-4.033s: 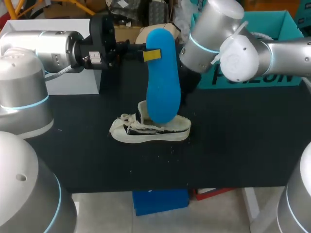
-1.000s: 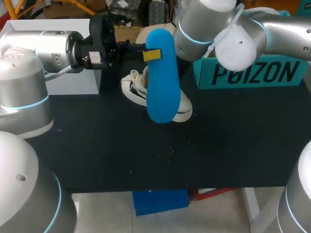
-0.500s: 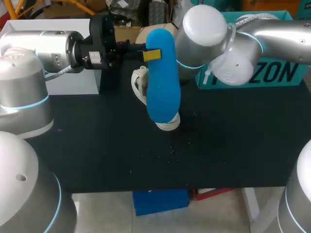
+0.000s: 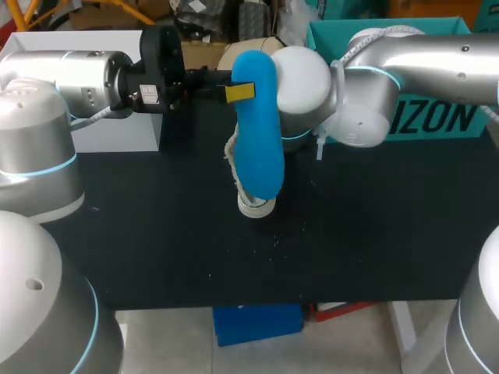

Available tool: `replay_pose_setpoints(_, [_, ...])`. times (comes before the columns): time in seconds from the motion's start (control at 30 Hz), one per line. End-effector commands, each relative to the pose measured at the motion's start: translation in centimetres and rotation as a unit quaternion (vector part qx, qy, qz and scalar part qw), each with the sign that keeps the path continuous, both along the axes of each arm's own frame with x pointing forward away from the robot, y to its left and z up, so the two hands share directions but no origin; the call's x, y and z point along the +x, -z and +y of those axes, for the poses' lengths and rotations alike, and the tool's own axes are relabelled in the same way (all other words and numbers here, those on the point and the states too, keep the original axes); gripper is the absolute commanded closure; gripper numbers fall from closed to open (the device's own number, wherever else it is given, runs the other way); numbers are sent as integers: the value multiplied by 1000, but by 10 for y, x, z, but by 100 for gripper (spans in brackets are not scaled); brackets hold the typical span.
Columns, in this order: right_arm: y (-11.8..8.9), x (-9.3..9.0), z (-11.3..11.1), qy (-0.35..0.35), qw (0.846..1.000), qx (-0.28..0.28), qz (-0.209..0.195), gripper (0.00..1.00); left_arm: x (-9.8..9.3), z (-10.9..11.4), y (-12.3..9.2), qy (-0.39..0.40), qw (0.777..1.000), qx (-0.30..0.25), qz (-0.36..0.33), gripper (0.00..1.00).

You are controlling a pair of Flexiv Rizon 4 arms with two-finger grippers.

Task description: Take the shoe out of the shoebox, open the shoe tongue, remove and reinsert the insole, then place the shoe into the shoebox

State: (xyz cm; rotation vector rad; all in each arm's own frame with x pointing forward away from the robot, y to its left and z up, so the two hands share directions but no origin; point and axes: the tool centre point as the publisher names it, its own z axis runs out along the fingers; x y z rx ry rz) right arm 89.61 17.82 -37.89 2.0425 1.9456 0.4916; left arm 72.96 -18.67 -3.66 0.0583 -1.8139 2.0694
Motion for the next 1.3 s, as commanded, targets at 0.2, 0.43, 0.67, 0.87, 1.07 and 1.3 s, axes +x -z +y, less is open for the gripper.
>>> replay_pose_setpoints(0.2, [33, -7, 14, 104, 990, -100, 0, 100, 2, -3, 0, -1, 1000, 1, 0, 100])
replay_pose_setpoints(0.43, [41, -10, 14, 81, 993, -83, 14, 19, 2, -3, 0, -1, 1000, 1, 0, 100])
replay_pose_setpoints(0.67, [36, -10, 4, 69, 996, -6, 49, 0, 2, -3, 0, -1, 1000, 1, 0, 100])
replay_pose_setpoints(0.87, [25, -14, -1, 23, 991, 109, 70, 0, 2, -3, 0, -1, 1000, 1, 0, 100])
replay_pose_setpoints(1.07, [11, -20, 1, -34, 977, 204, 50, 0, 2, -3, 0, -1, 1000, 1, 0, 100])
replay_pose_setpoints(1.3, [-2, -26, 4, -104, 945, 307, 55, 0, 2, -3, 0, -1, 1000, 1, 0, 100])
